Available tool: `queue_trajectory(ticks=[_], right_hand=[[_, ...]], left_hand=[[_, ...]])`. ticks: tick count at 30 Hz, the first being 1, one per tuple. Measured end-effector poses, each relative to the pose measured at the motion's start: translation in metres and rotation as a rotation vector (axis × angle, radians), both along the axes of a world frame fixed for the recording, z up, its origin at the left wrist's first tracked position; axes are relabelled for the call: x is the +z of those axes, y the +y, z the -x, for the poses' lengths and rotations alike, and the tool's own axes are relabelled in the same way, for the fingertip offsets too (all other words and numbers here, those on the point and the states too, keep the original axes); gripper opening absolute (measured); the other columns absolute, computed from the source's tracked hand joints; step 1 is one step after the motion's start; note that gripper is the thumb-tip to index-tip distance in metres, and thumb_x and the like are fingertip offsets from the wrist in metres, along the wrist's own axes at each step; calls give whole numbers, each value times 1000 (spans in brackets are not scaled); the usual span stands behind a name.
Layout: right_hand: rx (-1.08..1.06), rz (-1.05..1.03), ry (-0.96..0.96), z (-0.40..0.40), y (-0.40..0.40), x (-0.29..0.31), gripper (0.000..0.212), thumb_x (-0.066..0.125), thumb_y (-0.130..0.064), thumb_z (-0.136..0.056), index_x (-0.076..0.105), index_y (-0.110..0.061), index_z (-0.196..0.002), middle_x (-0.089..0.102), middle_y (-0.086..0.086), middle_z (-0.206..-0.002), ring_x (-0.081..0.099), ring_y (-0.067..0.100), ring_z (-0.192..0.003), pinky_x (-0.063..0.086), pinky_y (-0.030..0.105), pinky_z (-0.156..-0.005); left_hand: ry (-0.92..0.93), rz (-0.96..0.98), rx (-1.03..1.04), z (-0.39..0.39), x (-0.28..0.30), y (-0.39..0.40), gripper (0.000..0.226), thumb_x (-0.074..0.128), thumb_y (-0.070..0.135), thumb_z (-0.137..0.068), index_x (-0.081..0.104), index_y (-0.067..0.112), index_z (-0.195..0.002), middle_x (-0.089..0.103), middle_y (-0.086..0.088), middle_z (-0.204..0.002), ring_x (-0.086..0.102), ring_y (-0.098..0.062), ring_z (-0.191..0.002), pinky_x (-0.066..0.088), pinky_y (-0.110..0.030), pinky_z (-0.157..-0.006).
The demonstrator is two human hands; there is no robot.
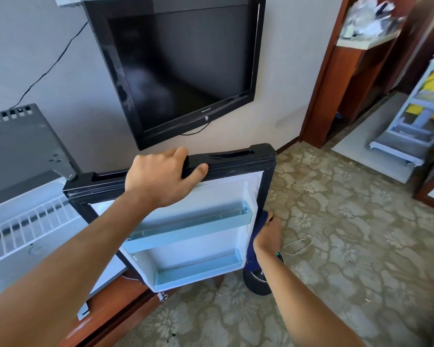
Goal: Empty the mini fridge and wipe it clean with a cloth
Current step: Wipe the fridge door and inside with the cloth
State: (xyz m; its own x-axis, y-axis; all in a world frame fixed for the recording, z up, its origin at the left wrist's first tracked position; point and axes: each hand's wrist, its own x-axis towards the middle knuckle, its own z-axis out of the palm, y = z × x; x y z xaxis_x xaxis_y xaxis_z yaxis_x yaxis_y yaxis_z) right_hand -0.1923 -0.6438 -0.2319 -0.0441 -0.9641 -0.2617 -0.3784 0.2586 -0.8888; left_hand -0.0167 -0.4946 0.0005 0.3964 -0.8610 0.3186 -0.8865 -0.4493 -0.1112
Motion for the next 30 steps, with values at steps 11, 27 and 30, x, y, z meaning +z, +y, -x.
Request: queue_trajectory(ticks=[11, 27, 30], right_hand=[[146, -187, -56, 22, 49, -8, 47, 33, -35, -108, 44, 0, -138, 53, 22, -129, 54, 38, -117, 39, 42, -90], [1274, 223, -94, -95, 244, 127, 26, 54, -48, -98, 60, -23, -100, 65, -2, -97, 62, 13, -90, 48, 38, -84], [1403, 883, 407, -111, 241, 149, 37, 45, -56, -98, 62, -26, -114, 60, -11, -122, 65, 17, -96, 53, 38, -77]], left_hand=[[331, 189, -159, -4, 4, 9, 34, 40, 54, -104, 53, 26, -117, 60, 7, -120, 58, -20, -111, 48, -42, -87], [1344, 805, 20, 19, -187, 231, 43, 71, 31, -94, 58, 16, -133, 71, 1, -125, 66, -18, -120, 51, -47, -105], [1148, 929, 124, -20, -178, 243, 38, 57, 9, -88, 61, 26, -121, 72, 16, -113, 68, -6, -107, 54, -28, -94]])
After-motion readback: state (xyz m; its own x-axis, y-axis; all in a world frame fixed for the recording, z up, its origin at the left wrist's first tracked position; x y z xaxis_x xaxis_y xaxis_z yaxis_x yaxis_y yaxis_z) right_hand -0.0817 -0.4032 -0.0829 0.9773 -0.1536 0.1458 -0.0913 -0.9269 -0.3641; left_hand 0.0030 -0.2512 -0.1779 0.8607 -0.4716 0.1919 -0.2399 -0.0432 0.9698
